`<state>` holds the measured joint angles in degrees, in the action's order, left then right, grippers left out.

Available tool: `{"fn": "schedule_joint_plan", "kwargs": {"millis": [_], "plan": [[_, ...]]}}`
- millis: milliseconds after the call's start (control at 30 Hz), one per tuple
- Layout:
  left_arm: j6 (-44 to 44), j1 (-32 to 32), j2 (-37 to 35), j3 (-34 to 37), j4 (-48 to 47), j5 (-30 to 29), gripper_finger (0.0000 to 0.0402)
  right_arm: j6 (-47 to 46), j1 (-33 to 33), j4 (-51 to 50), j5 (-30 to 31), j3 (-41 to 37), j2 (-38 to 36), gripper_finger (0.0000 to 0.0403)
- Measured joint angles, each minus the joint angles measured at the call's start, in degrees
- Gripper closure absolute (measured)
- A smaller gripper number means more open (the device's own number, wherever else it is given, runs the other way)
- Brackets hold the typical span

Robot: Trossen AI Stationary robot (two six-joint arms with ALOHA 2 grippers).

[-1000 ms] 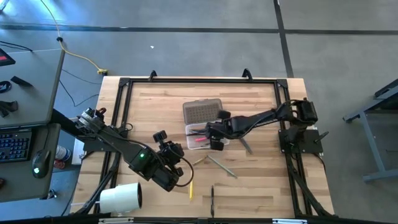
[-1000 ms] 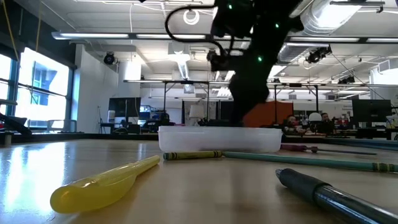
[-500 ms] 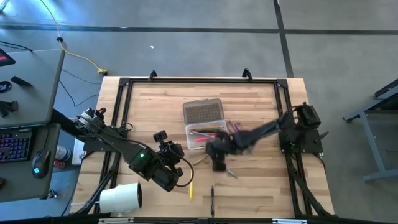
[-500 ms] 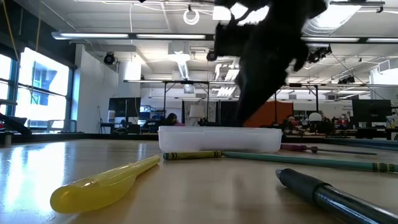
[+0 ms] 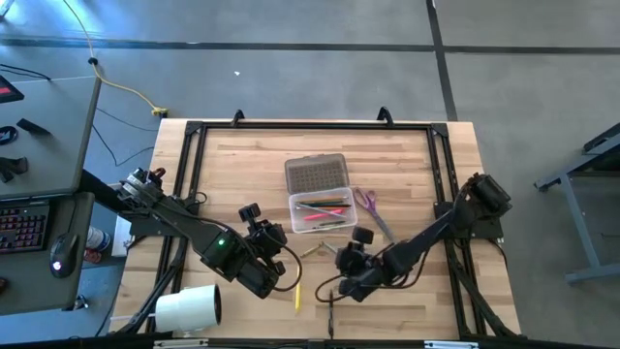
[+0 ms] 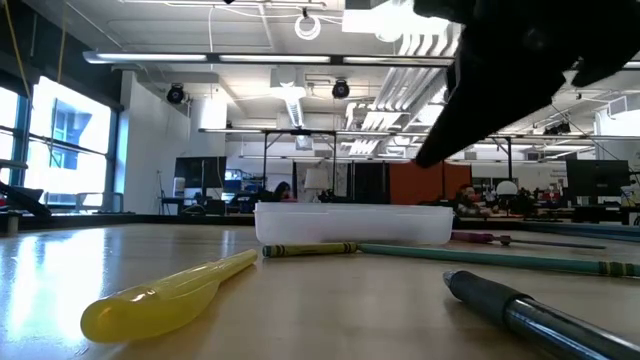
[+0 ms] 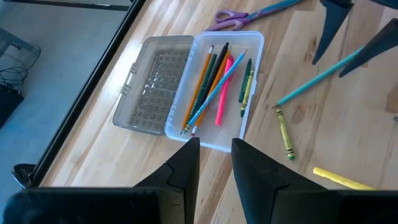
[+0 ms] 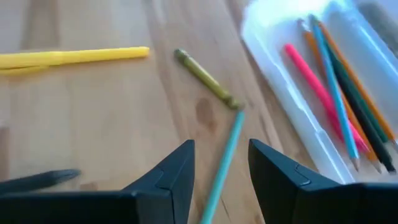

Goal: Pick & place school supplies into a supply box
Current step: Put the blue pencil into the black supply box

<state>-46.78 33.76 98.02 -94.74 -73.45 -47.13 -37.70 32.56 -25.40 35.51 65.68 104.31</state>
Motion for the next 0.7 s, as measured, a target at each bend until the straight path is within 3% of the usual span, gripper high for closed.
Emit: {"fn": "schedule_joint_plan", "kwargs": {"millis": [167,500,700], "plan": [[0.0,0.0,0.0,0.0,0.02,-0.02,0.0275,-3.86,0.49,6.95,1.73,-7.53,-0.02,0.0269],[0.0,0.0,0.0,0.0,0.04,-0.04,0.0275,-7.57,-0.58,40.8,0.21,-28.63,-0.18,0.0269],[0.0,0.0,0.0,0.0,0.04,-0.07,0.0275,-8.34,0.42,48.94,2.02,-34.98,-0.29,0.027]]}}
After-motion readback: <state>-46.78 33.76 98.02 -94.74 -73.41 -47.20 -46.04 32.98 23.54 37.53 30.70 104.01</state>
